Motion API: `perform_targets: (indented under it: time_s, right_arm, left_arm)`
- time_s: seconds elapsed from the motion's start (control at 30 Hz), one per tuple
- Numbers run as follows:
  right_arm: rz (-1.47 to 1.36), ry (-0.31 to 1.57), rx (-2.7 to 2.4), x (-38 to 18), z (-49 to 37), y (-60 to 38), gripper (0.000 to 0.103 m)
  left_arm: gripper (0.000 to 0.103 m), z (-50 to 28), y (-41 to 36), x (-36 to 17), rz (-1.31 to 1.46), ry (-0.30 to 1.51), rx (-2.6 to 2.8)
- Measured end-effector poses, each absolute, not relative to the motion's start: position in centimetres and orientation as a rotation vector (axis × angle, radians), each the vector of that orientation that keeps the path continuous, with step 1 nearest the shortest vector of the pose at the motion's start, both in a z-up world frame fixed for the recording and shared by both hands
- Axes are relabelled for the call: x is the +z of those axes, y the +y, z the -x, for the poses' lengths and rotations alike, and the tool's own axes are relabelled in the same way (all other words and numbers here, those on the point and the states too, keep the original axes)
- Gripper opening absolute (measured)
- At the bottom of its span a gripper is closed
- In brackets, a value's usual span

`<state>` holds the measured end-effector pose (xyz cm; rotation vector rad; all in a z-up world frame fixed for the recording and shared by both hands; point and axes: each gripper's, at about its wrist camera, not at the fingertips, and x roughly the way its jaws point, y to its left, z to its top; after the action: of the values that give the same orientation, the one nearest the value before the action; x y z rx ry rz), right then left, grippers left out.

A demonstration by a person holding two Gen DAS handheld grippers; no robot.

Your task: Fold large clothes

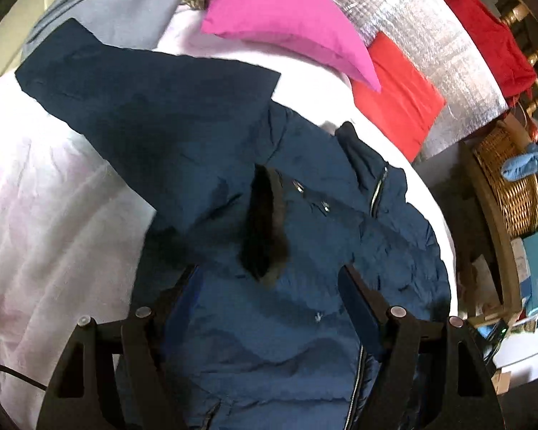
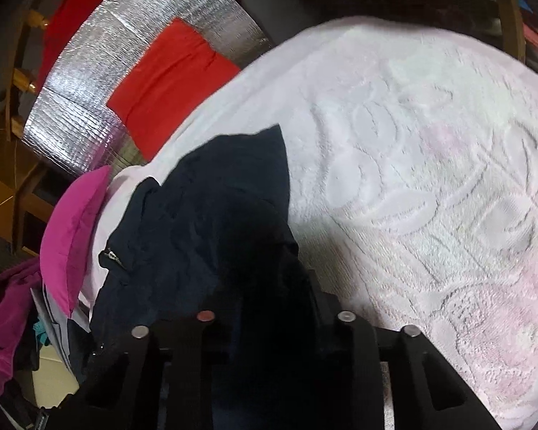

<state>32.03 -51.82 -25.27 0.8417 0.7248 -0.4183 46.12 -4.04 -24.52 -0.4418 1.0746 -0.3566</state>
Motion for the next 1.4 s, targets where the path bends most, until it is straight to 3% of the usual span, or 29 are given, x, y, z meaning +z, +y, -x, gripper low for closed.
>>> perform_targets:
  time_s: [0.17, 0.27, 0.37, 0.4, 0.7, 0.97, 1.2, 1.4]
  right_arm:
    - [-0.829, 0.760, -0.440, -26.0, -32.5, -51.7, 0.030]
    - [-0.801, 0.774, -0.448, -25.2, -32.6, -51.5, 0.037]
    - [-0.770, 0.723, -0.463, -23.3, -31.9, -51.1, 0.060]
    - [-0.740, 0.697, -0.481, -22.4, -31.6, -50.7, 0.062]
    - [-0.529, 0.579, -0.357, -18.5, -31.6, -45.1, 0.062]
    - [-0.447, 0.685, -0.191, -19.8, -34.9, -39.4, 0.062]
    - [-0.424, 0.731, -0.146, -21.2, -36.3, -37.2, 0.056]
    - [-0.428, 0.916, -0.177, -25.1, -38.8, -36.8, 0.054]
  left_arm:
    - [0.078, -45.8, -7.2, -25.2, 0.157, 1.034, -0.188]
    - [0.078, -44.8, -8.8, -24.7, -0.024, 0.972, -0.112]
    - [0.078, -43.3, -9.6, -22.7, -0.112, 0.863, -0.071]
    - [0.078, -42.7, -9.9, -22.0, -0.142, 0.817, -0.057]
    - [0.078, -40.3, -9.7, -18.8, -0.154, 0.675, -0.065]
    - [0.078, -39.8, -9.3, -18.4, -0.132, 0.666, -0.081]
    - [0.078, -39.7, -8.9, -18.2, -0.122, 0.657, -0.076]
    - [0.078, -39.7, -8.4, -18.2, -0.118, 0.659, -0.070]
